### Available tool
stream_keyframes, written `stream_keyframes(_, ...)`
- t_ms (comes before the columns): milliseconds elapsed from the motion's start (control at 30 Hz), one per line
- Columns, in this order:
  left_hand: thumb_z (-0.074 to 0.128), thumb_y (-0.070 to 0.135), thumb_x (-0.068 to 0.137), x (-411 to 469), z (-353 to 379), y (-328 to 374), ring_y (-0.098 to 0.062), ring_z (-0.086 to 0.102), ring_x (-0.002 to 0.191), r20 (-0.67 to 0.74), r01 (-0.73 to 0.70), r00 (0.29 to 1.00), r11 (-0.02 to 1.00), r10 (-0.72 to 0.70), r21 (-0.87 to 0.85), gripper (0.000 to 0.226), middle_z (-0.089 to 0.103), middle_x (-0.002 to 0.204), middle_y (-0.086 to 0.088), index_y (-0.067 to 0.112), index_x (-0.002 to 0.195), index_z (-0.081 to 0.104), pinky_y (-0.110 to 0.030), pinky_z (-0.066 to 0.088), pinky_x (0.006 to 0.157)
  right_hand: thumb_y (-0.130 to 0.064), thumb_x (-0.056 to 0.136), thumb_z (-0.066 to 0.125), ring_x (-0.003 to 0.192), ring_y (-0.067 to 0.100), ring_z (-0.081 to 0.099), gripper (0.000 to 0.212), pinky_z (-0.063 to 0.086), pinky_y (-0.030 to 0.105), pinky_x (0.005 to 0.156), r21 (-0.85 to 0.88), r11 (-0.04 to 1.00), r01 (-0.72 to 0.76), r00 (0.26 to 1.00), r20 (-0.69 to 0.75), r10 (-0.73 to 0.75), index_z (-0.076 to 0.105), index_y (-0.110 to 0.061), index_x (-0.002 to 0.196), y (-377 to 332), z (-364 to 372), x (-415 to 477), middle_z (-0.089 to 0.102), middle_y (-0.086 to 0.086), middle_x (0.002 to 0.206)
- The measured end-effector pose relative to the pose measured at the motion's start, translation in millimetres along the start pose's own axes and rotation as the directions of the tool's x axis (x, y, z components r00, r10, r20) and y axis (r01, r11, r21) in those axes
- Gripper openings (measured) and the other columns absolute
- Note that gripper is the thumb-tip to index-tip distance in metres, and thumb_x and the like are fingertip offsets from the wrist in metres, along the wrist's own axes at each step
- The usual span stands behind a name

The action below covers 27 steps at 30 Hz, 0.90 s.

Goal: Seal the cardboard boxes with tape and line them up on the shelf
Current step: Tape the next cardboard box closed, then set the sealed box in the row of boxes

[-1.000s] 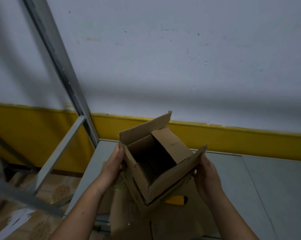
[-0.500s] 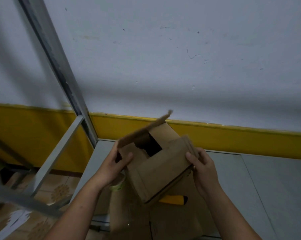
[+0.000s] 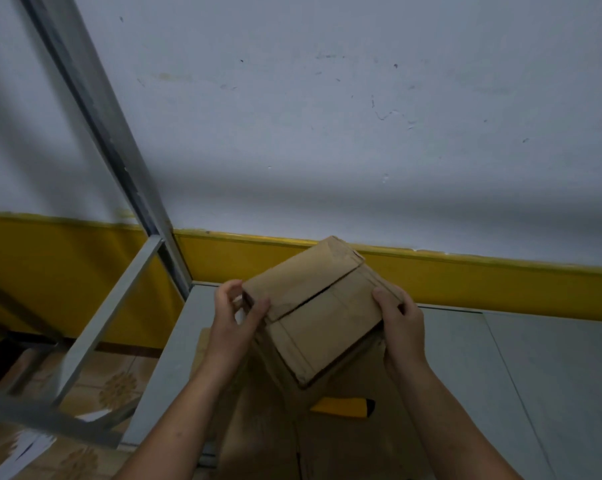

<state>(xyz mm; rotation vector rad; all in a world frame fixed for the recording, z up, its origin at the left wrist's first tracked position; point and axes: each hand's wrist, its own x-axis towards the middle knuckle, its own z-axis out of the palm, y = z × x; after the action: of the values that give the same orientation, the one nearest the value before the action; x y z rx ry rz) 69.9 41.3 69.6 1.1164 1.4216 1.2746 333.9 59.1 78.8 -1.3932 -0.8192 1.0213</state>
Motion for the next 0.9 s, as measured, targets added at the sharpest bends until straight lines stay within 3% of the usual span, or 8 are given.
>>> stream_keyframes(100, 0.073, 0.088, 0.063, -1.4, 9.4, -3.2, -0.008, 0.056, 0.130, -0.081, -0.027, 0.996, 0.999, 0.025, -0.018, 0.098, 0.055, 0.140, 0.008, 0.032, 0.139, 0.045, -0.046, 0.055, 0.105, -0.032, 0.096, 0.070, 0.104, 0.018, 0.066, 0.014, 0.057, 0.040, 0.084, 0.015, 1.000, -0.012, 0.996, -0.088, 0.013, 0.071, -0.031, 0.109, -1.3, 0.2, -2.2, 0.071, -0.004, 0.109)
stream_keyframes(267, 0.067, 0.069, 0.088, -7.3, 22.3, -2.4, -0.005, 0.051, 0.138, 0.055, 0.040, 0.998, 0.992, -0.034, -0.120, 0.069, 0.053, 0.148, 0.023, 0.049, 0.150, 0.045, -0.053, 0.048, 0.114, -0.024, 0.099, 0.066, 0.102, 0.010, 0.064, 0.017, 0.054, 0.031, 0.076, -0.028, 0.997, 0.075, 0.991, -0.113, -0.078, 0.066, -0.036, 0.111, -5.5, -9.0, -13.8, 0.067, -0.009, 0.113)
stream_keyframes(400, 0.055, 0.078, 0.092, 8.7, 40.3, 10.5, -0.019, 0.048, 0.145, 0.086, 0.135, 0.989, 0.981, -0.124, -0.137, 0.056, 0.044, 0.160, 0.014, 0.067, 0.146, 0.043, -0.056, 0.047, 0.113, -0.036, 0.098, 0.065, 0.116, 0.008, 0.061, 0.046, 0.057, 0.037, 0.090, -0.119, 0.987, 0.106, 0.994, 0.012, -0.106, 0.056, -0.032, 0.143, -6.0, -33.0, -20.1, 0.061, -0.011, 0.130)
stream_keyframes(500, 0.047, 0.071, 0.100, 16.7, 67.8, 24.0, -0.029, 0.061, 0.133, 0.126, 0.184, 0.980, 0.943, -0.154, -0.276, 0.053, 0.061, 0.148, -0.002, 0.047, 0.147, 0.055, -0.058, 0.052, 0.107, -0.058, 0.084, 0.060, 0.121, 0.005, 0.059, 0.070, 0.054, 0.034, 0.096, -0.150, 0.982, 0.115, 0.993, 0.040, -0.110, 0.049, -0.037, 0.150, -9.1, -54.9, -25.1, 0.055, -0.008, 0.138)
stream_keyframes(600, 0.037, 0.073, 0.099, 15.4, 98.3, 33.2, -0.025, 0.063, 0.132, 0.269, 0.200, 0.957, 0.924, -0.112, -0.326, 0.066, 0.065, 0.145, 0.002, 0.036, 0.151, 0.052, -0.054, 0.052, 0.105, -0.046, 0.089, 0.059, 0.122, 0.005, 0.058, 0.058, 0.051, 0.032, 0.102, -0.139, 0.985, 0.104, 0.989, -0.094, -0.117, 0.054, -0.036, 0.146, -17.3, -81.6, -32.5, 0.055, -0.004, 0.139)
stream_keyframes(733, 0.066, 0.095, 0.066, 6.9, 144.3, 38.9, -0.017, 0.070, 0.119, 0.420, 0.196, 0.904, 0.953, -0.084, -0.230, 0.105, 0.067, 0.140, 0.004, 0.031, 0.148, 0.054, -0.038, 0.062, 0.083, -0.041, 0.087, 0.059, 0.128, 0.008, 0.059, 0.061, 0.047, 0.037, 0.111, -0.107, 0.988, 0.108, 0.957, -0.257, -0.132, 0.056, -0.029, 0.147, -27.0, -117.8, -55.8, 0.061, -0.007, 0.142)
stream_keyframes(800, 0.065, 0.097, 0.062, -0.9, 167.7, 36.1, -0.012, 0.069, 0.118, 0.503, 0.143, 0.864, 0.972, -0.031, -0.185, 0.112, 0.068, 0.136, 0.011, 0.031, 0.150, 0.051, -0.033, 0.063, 0.082, -0.036, 0.086, 0.056, 0.126, 0.007, 0.061, 0.062, 0.048, 0.035, 0.109, -0.110, 0.988, 0.111, 0.925, -0.351, -0.143, 0.056, -0.024, 0.147, -31.6, -135.8, -76.1, 0.066, -0.010, 0.137)
stream_keyframes(900, 0.049, 0.100, 0.073, -14.3, 206.5, 33.1, -0.028, 0.058, 0.134, 0.595, 0.076, 0.804, 0.994, -0.015, -0.077, 0.101, 0.057, 0.147, -0.004, 0.032, 0.147, 0.056, -0.057, 0.056, 0.101, -0.030, 0.092, 0.055, 0.120, -0.001, 0.062, 0.054, 0.049, 0.029, 0.107, -0.120, 0.989, 0.085, 0.843, -0.520, -0.136, 0.058, -0.025, 0.146, -34.8, -168.5, -104.7, 0.067, -0.015, 0.133)
